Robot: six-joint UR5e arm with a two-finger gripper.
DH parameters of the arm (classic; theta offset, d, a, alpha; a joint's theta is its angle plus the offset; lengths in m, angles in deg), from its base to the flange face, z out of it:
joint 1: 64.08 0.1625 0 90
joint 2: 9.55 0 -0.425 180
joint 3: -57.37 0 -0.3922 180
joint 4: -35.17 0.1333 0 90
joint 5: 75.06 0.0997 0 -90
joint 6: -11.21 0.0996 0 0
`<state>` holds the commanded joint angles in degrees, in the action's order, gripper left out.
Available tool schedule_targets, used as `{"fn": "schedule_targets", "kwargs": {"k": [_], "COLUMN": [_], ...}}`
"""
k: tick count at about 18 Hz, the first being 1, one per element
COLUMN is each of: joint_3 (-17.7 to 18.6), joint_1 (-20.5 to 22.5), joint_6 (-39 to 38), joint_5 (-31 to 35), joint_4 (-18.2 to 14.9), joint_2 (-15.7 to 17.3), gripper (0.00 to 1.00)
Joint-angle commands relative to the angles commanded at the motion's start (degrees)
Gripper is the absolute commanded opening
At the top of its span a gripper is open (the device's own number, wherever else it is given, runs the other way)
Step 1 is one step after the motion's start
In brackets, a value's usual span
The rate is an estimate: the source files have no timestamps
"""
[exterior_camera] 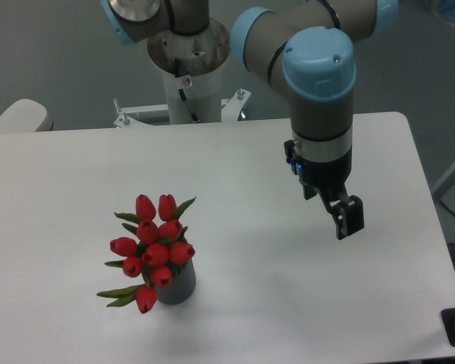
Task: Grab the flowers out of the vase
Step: 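Move the open gripper toward the red tulips in the grey vase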
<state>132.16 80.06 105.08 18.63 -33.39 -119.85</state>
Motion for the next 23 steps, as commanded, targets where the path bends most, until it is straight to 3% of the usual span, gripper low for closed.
{"fn": "schedule_targets", "kwargs": {"k": [11,15,23], "joint_3": [1.58,2.37,10.19], "joint_1": [-1.32,-0.44,1.23], "joint_6": [-0.53,-4.56,-14.13], "joint_5": [-2.71,-12.01,-28.54], "joint_4": [0.18,-0.17,0.27], "joint_2": [0.00,0.70,2.81], "gripper": [1.00,1.00,1.00]}}
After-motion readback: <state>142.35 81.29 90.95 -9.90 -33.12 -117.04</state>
